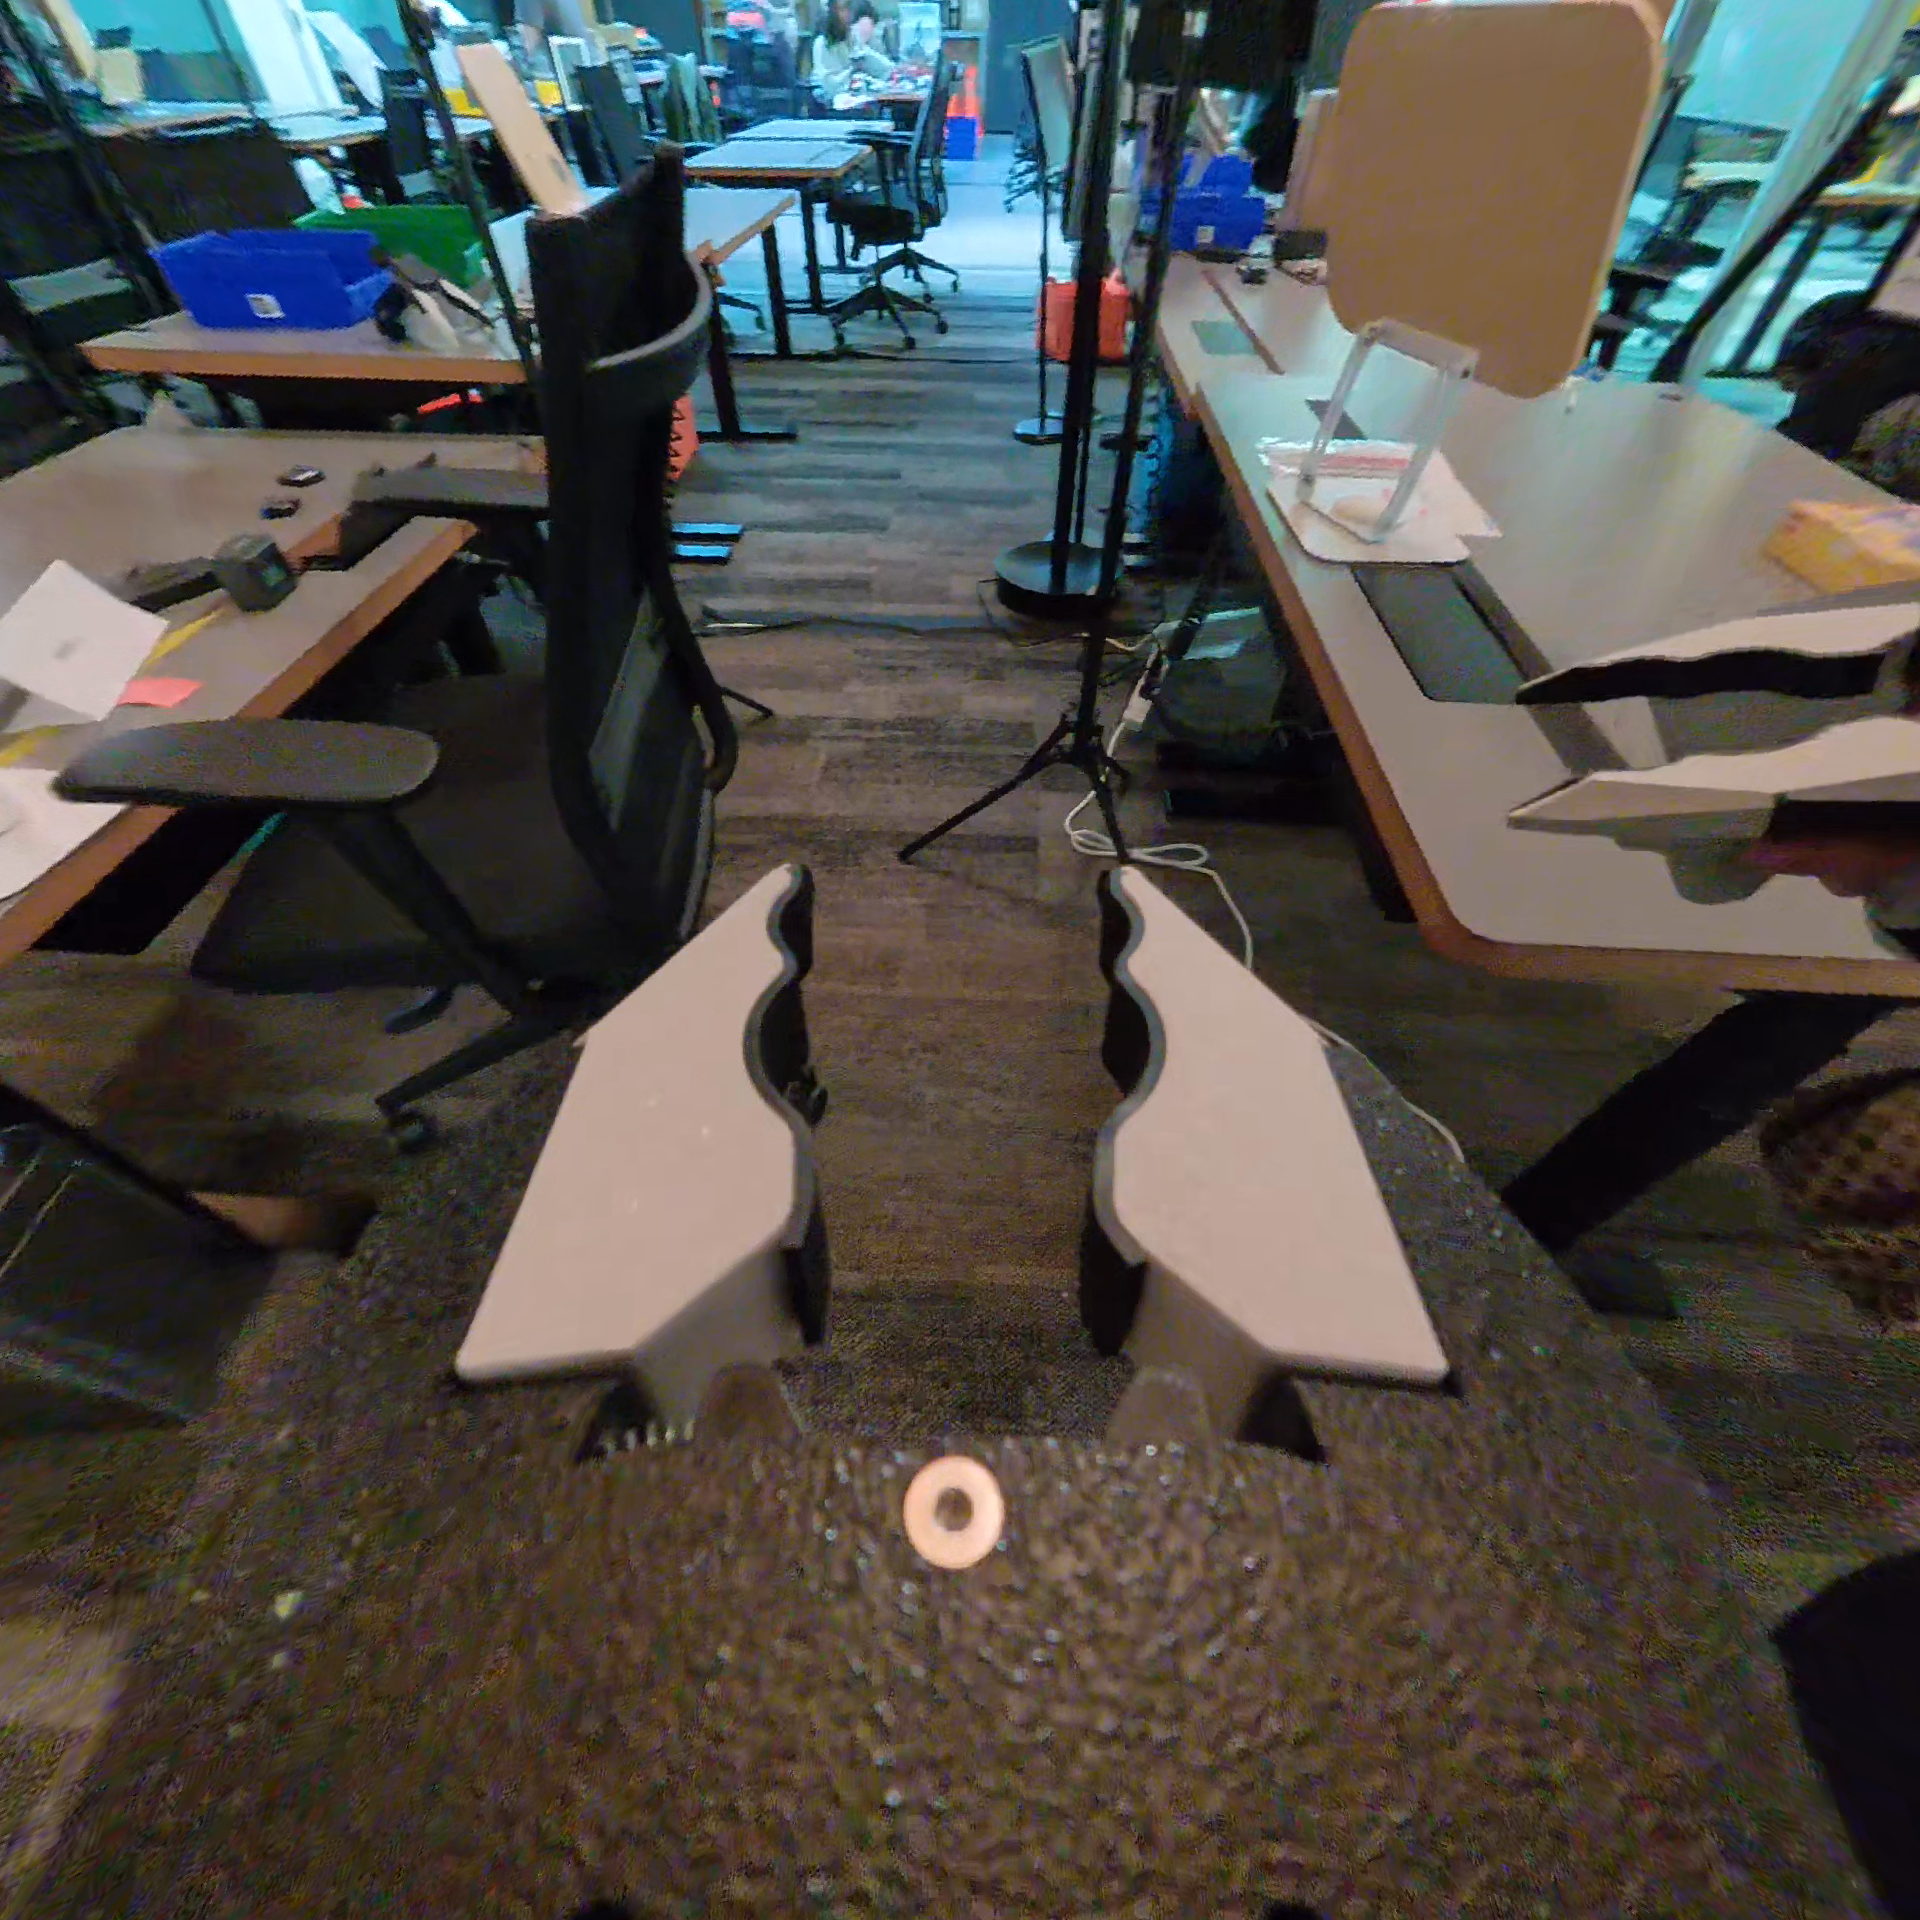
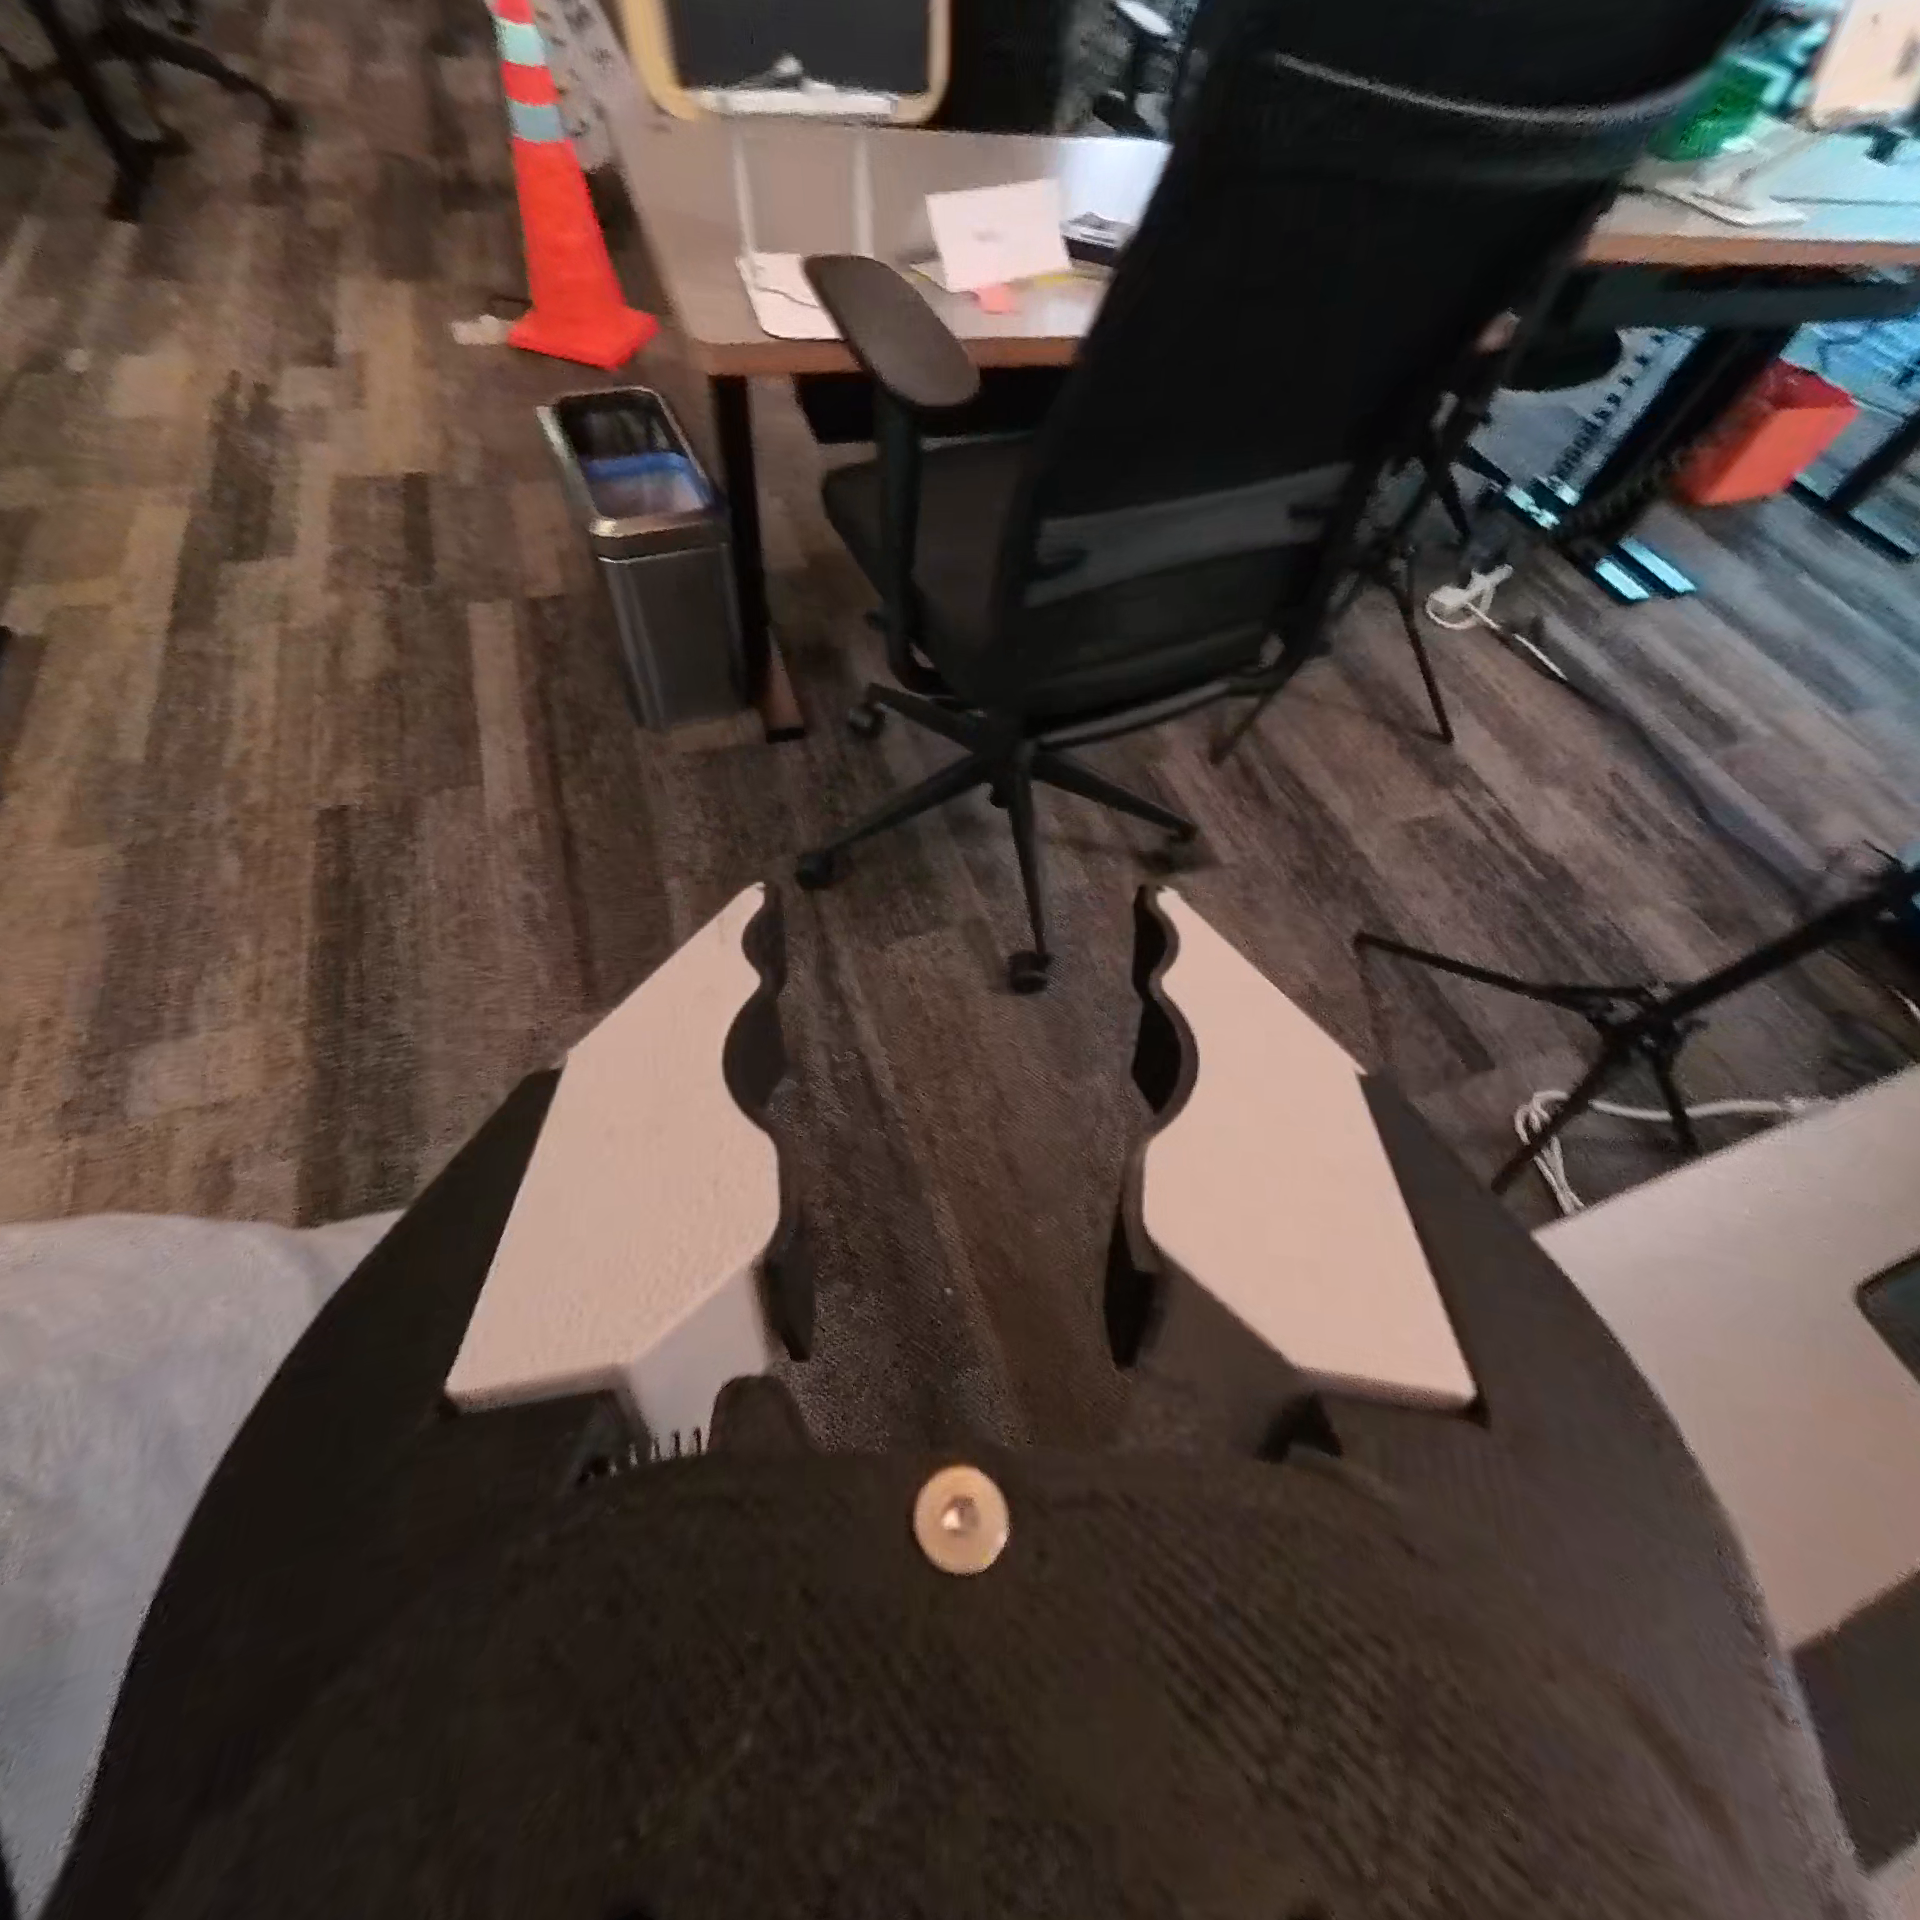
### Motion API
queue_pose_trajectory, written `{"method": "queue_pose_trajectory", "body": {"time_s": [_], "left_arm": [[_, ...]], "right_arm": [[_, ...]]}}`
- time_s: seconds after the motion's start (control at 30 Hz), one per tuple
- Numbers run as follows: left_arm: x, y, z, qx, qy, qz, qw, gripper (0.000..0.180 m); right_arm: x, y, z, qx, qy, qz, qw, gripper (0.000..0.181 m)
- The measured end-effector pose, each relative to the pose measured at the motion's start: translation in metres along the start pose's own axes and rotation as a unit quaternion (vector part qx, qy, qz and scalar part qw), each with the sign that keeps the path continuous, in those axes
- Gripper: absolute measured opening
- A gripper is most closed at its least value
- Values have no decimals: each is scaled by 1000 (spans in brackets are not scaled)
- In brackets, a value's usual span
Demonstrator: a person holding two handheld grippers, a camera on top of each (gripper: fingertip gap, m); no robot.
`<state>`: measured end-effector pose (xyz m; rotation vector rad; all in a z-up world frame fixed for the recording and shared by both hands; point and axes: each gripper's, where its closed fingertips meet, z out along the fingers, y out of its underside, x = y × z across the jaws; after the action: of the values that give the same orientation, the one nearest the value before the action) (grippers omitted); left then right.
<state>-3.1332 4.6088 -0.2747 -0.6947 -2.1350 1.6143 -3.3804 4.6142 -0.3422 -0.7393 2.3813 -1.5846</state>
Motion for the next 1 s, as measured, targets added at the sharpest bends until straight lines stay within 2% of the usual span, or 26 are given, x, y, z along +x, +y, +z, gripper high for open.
{"method": "queue_pose_trajectory", "body": {"time_s": [0.2,0.37,0.63,0.8,1.0], "left_arm": [[-44,-27,155,1,54,16,998,48],[-99,-100,281,43,94,3,995,50],[-185,-226,433,85,115,44,989,52],[-210,-263,507,90,149,55,983,52],[-233,-285,601,76,156,70,982,56]], "right_arm": [[112,-2,60,-21,76,65,995,65],[205,-50,138,-34,112,42,992,66],[320,-120,243,-22,141,35,989,70],[369,-128,309,-24,117,51,992,70],[457,-146,401,-29,96,4,995,67]]}}
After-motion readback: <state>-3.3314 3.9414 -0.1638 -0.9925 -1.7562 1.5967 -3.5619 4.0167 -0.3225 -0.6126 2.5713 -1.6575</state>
